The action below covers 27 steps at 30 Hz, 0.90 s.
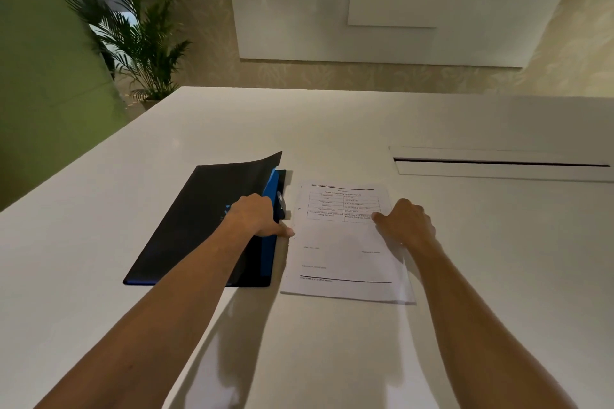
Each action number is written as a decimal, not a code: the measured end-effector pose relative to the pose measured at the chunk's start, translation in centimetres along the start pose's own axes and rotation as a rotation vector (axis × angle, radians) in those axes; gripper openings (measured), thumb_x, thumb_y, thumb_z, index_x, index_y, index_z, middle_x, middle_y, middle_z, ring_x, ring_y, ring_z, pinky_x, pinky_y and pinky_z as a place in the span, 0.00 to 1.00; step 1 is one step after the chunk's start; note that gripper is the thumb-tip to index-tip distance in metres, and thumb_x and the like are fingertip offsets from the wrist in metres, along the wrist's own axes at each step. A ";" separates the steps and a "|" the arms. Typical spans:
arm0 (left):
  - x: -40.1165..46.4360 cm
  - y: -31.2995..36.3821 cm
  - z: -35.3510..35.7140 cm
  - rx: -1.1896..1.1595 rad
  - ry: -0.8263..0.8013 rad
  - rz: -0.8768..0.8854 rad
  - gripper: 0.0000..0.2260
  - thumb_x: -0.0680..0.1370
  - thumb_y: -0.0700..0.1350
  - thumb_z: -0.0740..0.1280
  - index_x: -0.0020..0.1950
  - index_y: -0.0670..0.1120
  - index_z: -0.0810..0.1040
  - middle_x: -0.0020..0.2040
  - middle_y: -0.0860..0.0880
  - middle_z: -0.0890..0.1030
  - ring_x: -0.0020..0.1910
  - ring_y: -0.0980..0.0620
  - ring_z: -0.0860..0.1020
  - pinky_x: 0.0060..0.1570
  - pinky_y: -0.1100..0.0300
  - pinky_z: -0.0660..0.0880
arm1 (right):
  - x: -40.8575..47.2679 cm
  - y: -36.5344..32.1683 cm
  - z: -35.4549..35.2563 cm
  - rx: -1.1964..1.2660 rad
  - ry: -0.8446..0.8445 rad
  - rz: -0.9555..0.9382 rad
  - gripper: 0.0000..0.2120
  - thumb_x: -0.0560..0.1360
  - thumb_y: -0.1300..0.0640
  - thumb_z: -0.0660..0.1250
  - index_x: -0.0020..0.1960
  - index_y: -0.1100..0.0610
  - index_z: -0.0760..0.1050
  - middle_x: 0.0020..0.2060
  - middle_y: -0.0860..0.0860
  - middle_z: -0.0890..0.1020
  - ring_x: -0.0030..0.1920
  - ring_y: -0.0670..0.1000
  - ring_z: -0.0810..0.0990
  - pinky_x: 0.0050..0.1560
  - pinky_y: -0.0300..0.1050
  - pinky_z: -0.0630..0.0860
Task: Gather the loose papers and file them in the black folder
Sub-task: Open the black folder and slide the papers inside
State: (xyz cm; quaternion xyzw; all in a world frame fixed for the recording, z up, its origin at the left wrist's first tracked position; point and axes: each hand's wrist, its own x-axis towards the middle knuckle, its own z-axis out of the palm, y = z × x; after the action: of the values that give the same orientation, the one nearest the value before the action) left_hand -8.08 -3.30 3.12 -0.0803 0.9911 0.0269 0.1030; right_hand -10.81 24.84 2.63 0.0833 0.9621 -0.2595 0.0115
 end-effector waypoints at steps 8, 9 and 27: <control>0.0 0.8 0.1 0.025 0.045 0.005 0.25 0.66 0.68 0.71 0.36 0.48 0.66 0.34 0.50 0.74 0.30 0.54 0.72 0.29 0.61 0.66 | 1.0 0.2 -0.1 0.208 -0.051 0.089 0.15 0.72 0.47 0.70 0.37 0.56 0.71 0.36 0.52 0.77 0.37 0.55 0.78 0.40 0.47 0.75; 0.0 0.8 0.1 0.029 0.048 0.003 0.25 0.66 0.68 0.71 0.36 0.48 0.66 0.34 0.50 0.74 0.30 0.54 0.72 0.29 0.61 0.66 | 1.3 0.2 -0.3 0.263 -0.086 0.117 0.14 0.72 0.47 0.70 0.38 0.57 0.72 0.36 0.52 0.78 0.38 0.56 0.79 0.41 0.48 0.77; -0.7 0.8 -0.2 -0.030 0.047 -0.014 0.28 0.62 0.70 0.71 0.36 0.48 0.65 0.33 0.51 0.74 0.29 0.55 0.72 0.28 0.61 0.66 | 0.2 0.4 0.0 0.651 -0.269 0.003 0.17 0.75 0.70 0.62 0.62 0.60 0.68 0.56 0.57 0.78 0.45 0.50 0.78 0.38 0.41 0.76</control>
State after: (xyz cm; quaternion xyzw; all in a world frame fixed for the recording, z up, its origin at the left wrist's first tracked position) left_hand -7.61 -2.47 3.47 -0.0892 0.9922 0.0389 0.0784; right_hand -10.97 25.18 2.41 0.0493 0.8188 -0.5611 0.1113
